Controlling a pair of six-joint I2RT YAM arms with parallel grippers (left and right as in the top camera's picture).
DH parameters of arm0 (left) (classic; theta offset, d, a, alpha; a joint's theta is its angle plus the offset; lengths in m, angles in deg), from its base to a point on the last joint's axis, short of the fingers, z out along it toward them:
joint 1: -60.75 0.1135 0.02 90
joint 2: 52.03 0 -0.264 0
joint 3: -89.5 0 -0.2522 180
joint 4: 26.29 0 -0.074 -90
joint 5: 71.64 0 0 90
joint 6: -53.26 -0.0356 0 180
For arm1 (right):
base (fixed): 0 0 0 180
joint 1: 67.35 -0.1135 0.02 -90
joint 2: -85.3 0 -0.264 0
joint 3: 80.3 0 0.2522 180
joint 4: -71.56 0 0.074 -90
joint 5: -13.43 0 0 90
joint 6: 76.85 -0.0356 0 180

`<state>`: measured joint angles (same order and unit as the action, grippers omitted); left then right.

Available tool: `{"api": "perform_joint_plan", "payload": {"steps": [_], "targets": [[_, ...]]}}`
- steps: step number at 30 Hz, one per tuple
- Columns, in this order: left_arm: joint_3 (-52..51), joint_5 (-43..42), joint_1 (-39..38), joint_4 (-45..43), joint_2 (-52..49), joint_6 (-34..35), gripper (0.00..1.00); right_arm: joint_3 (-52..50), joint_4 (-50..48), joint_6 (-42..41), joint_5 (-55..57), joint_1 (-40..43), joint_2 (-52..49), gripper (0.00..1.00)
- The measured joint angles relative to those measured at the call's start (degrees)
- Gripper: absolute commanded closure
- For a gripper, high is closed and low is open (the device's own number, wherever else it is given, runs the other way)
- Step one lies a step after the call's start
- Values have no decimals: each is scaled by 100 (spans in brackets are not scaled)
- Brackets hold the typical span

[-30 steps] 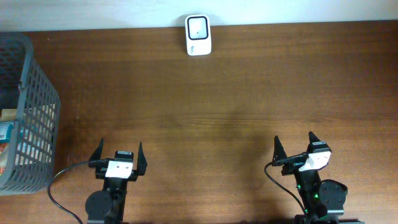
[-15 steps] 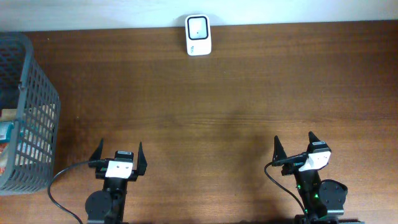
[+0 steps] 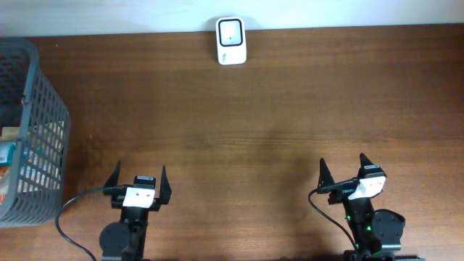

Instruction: Scan the item barcode

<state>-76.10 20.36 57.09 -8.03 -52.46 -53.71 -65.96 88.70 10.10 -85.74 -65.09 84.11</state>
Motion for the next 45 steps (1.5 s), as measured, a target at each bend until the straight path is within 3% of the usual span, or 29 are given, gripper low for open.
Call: {"api": "perform_joint_plan", "payload": {"steps": [28,30,37,41,45], "targets": [[0,-31,0,-57,0,0,1,0,0,0,0,0,0,2],[-9,-479,13,-376,-7,2,1,0,0,2,0,0,-2,2],[-7,-3346,13,-1539,-11,0,1,0,0,-2,0,0,-7,2],[13,-3928,15,-2496,-15,-2,1,0,-2,0,-2,0,-7,1],[365,-3578,15,-2337,-28,0,1,0,0,2,-2,0,-7,2]]}}
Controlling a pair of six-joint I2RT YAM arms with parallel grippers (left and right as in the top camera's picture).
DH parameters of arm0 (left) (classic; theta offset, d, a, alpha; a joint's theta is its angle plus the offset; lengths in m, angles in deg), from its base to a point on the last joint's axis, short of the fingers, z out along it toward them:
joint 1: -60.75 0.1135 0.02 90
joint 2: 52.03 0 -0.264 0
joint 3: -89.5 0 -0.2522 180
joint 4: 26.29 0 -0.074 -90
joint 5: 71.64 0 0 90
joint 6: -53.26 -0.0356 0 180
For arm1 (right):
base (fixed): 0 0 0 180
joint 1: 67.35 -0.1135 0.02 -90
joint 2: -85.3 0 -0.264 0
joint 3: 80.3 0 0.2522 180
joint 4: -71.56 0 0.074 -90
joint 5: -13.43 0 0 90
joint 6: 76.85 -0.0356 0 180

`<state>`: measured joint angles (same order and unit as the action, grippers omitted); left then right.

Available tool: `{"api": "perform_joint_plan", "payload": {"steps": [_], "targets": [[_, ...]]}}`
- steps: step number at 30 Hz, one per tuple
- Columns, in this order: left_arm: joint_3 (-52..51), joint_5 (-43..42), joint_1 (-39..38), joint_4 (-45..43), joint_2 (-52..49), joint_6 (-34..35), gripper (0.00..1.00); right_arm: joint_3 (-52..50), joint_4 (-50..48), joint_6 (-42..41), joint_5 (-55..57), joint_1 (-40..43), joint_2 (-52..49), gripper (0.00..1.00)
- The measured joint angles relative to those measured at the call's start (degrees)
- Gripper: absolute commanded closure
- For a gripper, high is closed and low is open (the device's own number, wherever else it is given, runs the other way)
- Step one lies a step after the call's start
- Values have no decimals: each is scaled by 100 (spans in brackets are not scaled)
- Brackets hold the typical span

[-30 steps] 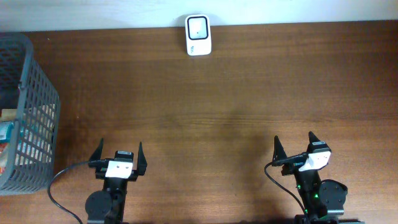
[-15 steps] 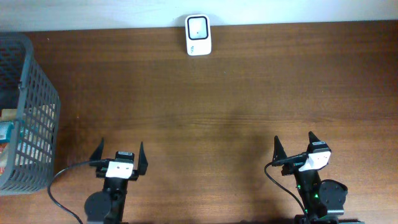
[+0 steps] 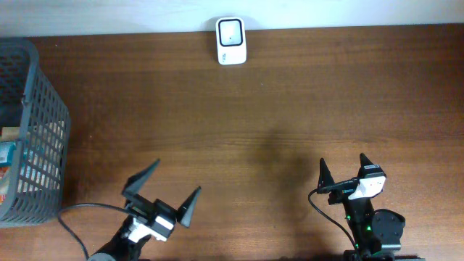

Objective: Scan the item barcode
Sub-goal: 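Move the left gripper over the grey basket and reach down inside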

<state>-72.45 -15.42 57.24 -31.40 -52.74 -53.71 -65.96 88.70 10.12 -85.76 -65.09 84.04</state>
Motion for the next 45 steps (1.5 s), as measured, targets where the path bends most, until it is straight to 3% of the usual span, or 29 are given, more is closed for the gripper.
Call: {"api": "perform_joint_plan", "payload": {"steps": [6,9,11,14,18,22,25,29,32,38,45], "targets": [[1541,1163,0,1565,-752,-22,1,0,-2,-2,0,0,-11,2],[2957,1574,0,3226,-1891,-24,1,0,0,-4,0,2,-20,2],[3842,1484,7,3821,-2677,-22,1,0,0,-4,0,2,-22,2],[4852,1355,7,4166,-3582,-20,1,0,-2,-2,-2,2,-20,2],[5941,1853,7,4754,-4468,116,1,0,-2,-2,0,0,-20,2],[7923,2590,116,6413,-5862,350,1,0,-2,-4,-2,2,-26,2],[9956,3045,461,7936,-7239,457,1,0,0,-2,-4,2,-26,2],[12015,3254,1038,9112,-8618,485,1,0,0,-4,-13,2,-35,2],[12703,3504,1519,9243,-9097,682,1,0,0,-2,-20,2,-31,2],[12839,4052,3182,9018,-9466,1563,1,0,-2,-2,-20,2,-31,2],[12850,4177,3853,9178,-9637,1961,1,0,-2,0,-20,2,-31,2]]}}
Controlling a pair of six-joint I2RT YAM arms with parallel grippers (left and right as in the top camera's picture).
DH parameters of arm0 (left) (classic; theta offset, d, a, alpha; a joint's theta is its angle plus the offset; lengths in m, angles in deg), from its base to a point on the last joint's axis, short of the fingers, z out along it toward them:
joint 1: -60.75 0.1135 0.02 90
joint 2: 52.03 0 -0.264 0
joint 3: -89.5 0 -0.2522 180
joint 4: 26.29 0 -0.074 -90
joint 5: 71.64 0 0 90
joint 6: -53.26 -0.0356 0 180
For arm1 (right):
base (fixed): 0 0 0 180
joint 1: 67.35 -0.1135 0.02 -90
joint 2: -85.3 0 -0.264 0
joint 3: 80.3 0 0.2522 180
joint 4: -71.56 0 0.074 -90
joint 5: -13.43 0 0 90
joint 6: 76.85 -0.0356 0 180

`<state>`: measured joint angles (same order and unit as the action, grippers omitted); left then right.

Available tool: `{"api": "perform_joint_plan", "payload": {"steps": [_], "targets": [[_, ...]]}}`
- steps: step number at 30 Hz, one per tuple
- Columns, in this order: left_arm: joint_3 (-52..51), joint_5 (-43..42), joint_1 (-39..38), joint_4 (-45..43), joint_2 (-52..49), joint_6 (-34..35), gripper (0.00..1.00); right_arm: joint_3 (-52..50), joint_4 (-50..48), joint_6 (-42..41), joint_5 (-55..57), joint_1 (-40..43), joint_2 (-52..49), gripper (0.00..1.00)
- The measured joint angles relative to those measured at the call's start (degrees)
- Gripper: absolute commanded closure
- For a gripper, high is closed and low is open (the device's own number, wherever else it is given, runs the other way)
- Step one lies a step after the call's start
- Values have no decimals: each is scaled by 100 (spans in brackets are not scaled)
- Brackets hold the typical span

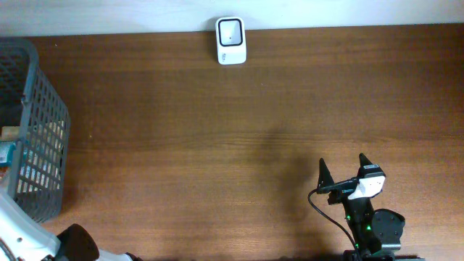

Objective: Scan the item barcode
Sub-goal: 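Move the left gripper over the grey basket and reach down inside, then grasp the teal mouthwash bottle in the basket with the left gripper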

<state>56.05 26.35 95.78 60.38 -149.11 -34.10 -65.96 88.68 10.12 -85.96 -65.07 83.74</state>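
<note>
A white barcode scanner [231, 31] with a dark window stands at the far edge of the wooden table [239, 123]. Items in coloured packaging [6, 154] lie inside the grey wire basket [45, 109] at the left edge; no barcode can be made out. My right gripper [342, 164] rests open at the near right with nothing between its fingers. Of my left arm [29, 243] only a white link and a black joint show in the bottom left corner, near the basket's front. Its fingers are out of view.
The basket's tall mesh wall [54, 156] rises beside the left arm. A black cable [319, 206] loops by the right arm's base.
My left arm was near the front of the table, gripper open and angled right. Now it lies in the bottom left corner by the basket, fingers out of frame. The right arm is unchanged.
Both grippers first rested open side by side at the near edge. Then the left gripper was open wider and turned, still near the front. Now the left arm is at the bottom left corner beside the basket, while the right gripper has stayed put.
</note>
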Motion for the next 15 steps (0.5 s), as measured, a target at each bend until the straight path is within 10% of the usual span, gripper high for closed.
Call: {"api": "perform_joint_plan", "payload": {"steps": [7,15], "targets": [[37,750,343,466,-597,1814,1,0,0,-2,0,0,0,2],[39,483,363,870,-1615,2280,1,0,0,-2,0,0,0,2]]}}
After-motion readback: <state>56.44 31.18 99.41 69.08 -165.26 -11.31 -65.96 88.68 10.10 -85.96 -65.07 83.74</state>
